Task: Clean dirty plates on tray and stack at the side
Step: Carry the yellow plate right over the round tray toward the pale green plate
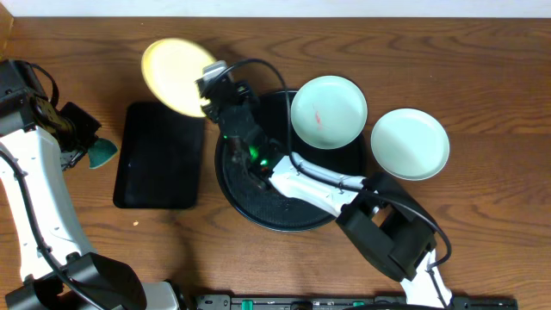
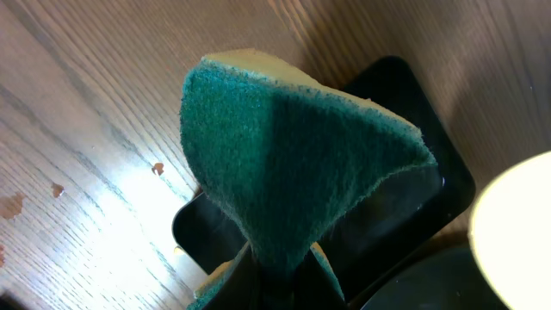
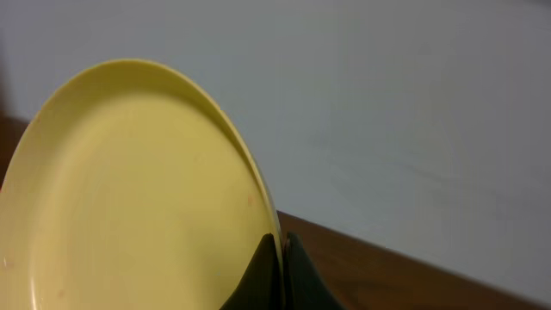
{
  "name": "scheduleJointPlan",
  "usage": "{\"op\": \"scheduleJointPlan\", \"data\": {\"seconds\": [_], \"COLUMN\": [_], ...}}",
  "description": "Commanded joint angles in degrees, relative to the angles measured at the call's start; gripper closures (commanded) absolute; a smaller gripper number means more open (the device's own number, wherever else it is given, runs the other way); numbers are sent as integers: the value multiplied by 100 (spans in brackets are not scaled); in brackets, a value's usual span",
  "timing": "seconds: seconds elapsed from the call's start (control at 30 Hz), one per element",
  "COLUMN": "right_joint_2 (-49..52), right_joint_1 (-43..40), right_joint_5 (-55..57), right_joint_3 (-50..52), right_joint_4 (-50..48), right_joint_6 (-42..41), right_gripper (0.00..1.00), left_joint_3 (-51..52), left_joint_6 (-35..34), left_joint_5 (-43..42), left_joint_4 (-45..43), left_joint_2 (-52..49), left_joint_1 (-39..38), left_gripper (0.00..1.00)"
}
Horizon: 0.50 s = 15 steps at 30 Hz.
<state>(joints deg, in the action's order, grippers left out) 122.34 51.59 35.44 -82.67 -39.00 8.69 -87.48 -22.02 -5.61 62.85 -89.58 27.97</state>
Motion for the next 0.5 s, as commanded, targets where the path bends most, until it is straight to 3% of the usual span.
{"op": "scheduleJointPlan", "data": {"seconds": [0.0, 0.13, 0.27, 0.37, 0.47], "right_joint_2": [-439, -699, -1172, -1893, -2319], "right_joint_1": [-286, -514, -874, -1510, -2039], "right_joint_5": [1419, 1799, 1596, 608, 85], "right_joint_3": [-74, -72, -72, -74, -72], "right_joint_4": [50, 748, 2188, 4072, 5018], "right_joint_6": [-588, -820, -2197, -3663, -4083], "right_gripper": [99, 99, 99, 99, 99], "left_joint_3": [22, 26, 26, 26, 26], "left_joint_6": [98, 98, 98, 98, 98], "left_joint_5": [31, 31, 31, 31, 31], "left_joint_4": [11, 9, 11, 11, 11], "left_joint_2": [-35, -35, -35, -35, -35], "left_joint_1": [24, 24, 24, 24, 24], "left_gripper": [93, 93, 93, 93, 92]}}
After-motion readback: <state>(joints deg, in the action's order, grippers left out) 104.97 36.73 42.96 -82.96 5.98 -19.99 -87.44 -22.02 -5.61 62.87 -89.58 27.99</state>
